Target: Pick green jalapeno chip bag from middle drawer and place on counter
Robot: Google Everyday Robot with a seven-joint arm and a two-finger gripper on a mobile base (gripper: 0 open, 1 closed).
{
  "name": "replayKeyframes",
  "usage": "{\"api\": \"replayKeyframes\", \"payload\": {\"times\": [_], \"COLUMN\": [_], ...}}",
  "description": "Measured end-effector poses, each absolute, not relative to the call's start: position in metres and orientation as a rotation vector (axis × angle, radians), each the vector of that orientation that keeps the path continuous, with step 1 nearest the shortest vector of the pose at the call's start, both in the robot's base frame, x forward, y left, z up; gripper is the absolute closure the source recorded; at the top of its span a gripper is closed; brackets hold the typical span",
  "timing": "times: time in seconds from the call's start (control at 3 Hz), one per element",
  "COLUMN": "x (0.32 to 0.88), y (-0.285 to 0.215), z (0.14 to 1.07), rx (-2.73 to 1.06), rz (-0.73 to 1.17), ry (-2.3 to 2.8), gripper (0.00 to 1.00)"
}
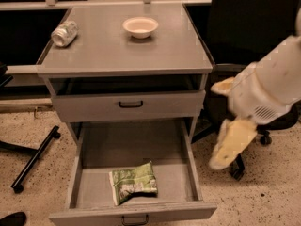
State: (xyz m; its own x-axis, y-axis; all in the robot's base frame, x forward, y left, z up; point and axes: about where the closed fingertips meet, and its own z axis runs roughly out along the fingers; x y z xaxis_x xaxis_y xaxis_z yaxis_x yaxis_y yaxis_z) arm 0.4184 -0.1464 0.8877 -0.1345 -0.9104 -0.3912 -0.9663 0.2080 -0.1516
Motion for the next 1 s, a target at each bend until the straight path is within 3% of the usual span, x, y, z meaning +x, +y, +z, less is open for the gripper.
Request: {"api": "replayKeyframes", "payload": {"times": [0.33,1.0], "x": [0.4001,0.4032], "y": [-0.0639,-0.0609], "z": [0.7826,0.7778], "rx": [-1.776,-1.772], "rz": [0.416,0.421], "ry": [2.001,1.969], "gripper": [0.00,0.00]}}
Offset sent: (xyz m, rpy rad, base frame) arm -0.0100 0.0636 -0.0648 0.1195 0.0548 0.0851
